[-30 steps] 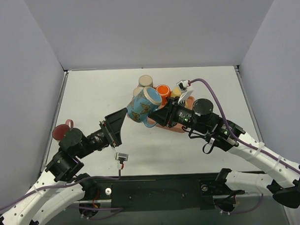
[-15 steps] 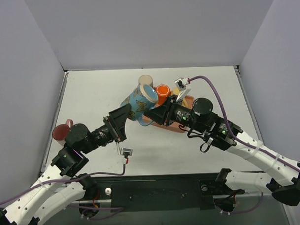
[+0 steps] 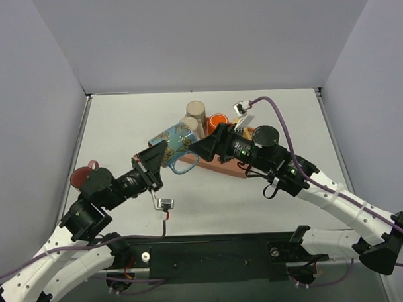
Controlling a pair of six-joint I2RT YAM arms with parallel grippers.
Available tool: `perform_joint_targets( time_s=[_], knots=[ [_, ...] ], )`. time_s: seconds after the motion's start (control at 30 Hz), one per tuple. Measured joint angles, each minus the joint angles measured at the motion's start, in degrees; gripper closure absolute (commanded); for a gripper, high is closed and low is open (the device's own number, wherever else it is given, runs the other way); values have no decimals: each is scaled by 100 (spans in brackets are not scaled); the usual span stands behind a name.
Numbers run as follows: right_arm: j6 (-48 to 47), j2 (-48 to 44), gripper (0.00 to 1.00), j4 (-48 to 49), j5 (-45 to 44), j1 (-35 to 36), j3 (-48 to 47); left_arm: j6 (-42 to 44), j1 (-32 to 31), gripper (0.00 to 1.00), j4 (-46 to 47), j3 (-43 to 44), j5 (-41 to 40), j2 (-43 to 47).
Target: Turn the mug right side up
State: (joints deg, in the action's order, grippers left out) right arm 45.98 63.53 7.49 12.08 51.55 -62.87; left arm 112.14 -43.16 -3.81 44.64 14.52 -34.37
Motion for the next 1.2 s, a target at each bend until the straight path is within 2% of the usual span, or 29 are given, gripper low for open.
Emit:
perform_joint_targets(
  time_s=[0.07,0.13,0.2,0.27,0.37,0.47,0.6,0.77,0.93,1.2],
  knots=[
    [-256,-46,13,-59,-260,-249,0,-393,0,100,-916,216,-540,-118],
    [-452,-131,13,-236,-551,-428,0,-914,-2,100,-1733,468,-1145,-409],
    [-704,-256,13,-516,-942,-557,9,-1718,17,100,-2693,955,-1886,-951],
    [-935,-402,12,-778,-1248,-588,37,-2754,208,100,-3851,1808,-2441,-1790],
    [-1172,-577,12,-997,-1502,-586,129,-4312,1049,100,-5237,3130,-2538,-3003],
    [-1309,-649,12,-1130,-1639,-588,243,-5519,2201,100,-5960,3967,-2367,-3978],
    [-1403,-667,12,-1263,-1709,-588,413,-6763,3748,100,-6435,4262,-2096,-5163],
    [-1469,-678,12,-1338,-1773,-588,560,-7541,4863,100,-6649,4144,-1661,-5816],
    [-1484,-675,12,-1338,-1825,-588,621,-7823,5156,100,-6594,3823,-1416,-5836],
    [-1486,-654,12,-1342,-1867,-588,715,-7847,5200,100,-6467,3198,-1335,-6142]
  ],
)
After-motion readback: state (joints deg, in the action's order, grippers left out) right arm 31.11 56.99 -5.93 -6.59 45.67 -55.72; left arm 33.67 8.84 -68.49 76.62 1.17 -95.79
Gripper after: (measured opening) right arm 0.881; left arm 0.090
